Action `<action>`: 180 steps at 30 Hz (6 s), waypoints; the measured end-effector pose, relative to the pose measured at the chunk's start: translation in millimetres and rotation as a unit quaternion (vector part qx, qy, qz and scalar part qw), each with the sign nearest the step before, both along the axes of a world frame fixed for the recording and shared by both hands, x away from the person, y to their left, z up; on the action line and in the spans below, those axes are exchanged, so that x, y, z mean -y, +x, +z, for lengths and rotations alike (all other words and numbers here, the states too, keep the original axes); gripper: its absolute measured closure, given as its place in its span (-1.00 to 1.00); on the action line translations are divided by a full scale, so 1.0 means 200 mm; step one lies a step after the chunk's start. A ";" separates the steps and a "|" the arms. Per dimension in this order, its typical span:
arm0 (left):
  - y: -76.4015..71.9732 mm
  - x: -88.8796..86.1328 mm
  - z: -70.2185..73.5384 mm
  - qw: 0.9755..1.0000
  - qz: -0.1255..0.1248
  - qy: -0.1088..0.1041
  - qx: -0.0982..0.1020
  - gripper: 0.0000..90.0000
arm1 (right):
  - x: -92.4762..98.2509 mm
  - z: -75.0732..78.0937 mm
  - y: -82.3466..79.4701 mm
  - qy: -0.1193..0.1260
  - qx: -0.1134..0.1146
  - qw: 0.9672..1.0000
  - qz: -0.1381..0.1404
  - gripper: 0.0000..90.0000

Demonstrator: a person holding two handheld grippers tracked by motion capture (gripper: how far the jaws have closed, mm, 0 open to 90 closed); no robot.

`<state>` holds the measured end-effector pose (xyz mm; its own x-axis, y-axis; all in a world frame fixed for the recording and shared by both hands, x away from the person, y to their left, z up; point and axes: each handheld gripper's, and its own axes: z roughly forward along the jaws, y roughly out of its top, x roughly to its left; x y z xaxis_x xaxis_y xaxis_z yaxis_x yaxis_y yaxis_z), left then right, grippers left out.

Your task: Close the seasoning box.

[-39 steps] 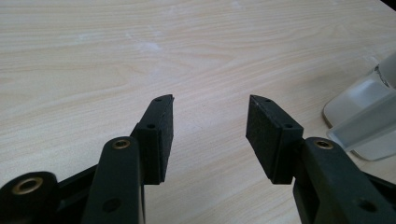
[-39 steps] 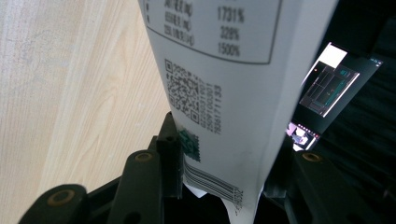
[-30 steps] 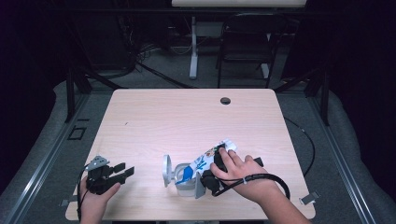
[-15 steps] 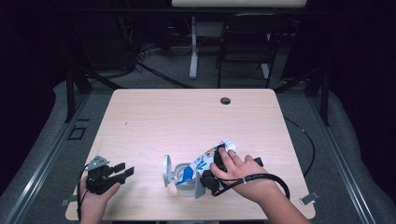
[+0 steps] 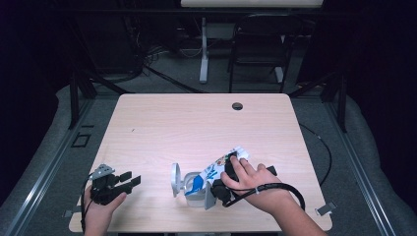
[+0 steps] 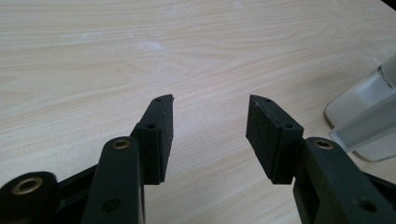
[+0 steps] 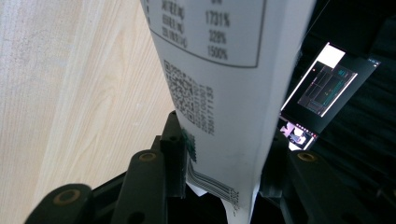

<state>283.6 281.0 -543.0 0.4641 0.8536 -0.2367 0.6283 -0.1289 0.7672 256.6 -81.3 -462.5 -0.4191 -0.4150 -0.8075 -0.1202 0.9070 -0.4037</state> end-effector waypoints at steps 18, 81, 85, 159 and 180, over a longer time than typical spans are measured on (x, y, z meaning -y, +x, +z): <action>0.00 0.00 0.00 1.000 0.001 -0.002 0.000 0.15 | -0.01 0.01 0.00 -0.004 0.002 1.000 0.000 0.40; 0.00 -0.01 -0.01 1.000 0.006 -0.002 -0.002 0.15 | -0.03 0.02 -0.02 -0.024 0.019 0.999 0.013 0.43; 0.00 -0.02 -0.01 1.000 0.006 -0.003 -0.002 0.15 | -0.03 0.02 -0.02 -0.022 0.018 1.000 0.014 0.43; 0.00 -0.03 -0.01 1.000 0.008 -0.005 -0.007 0.14 | -0.03 0.04 -0.04 -0.032 0.027 0.999 0.022 0.45; 0.00 -0.03 -0.01 1.000 0.011 -0.007 -0.004 0.14 | -0.03 0.05 -0.04 -0.030 0.029 0.999 0.024 0.45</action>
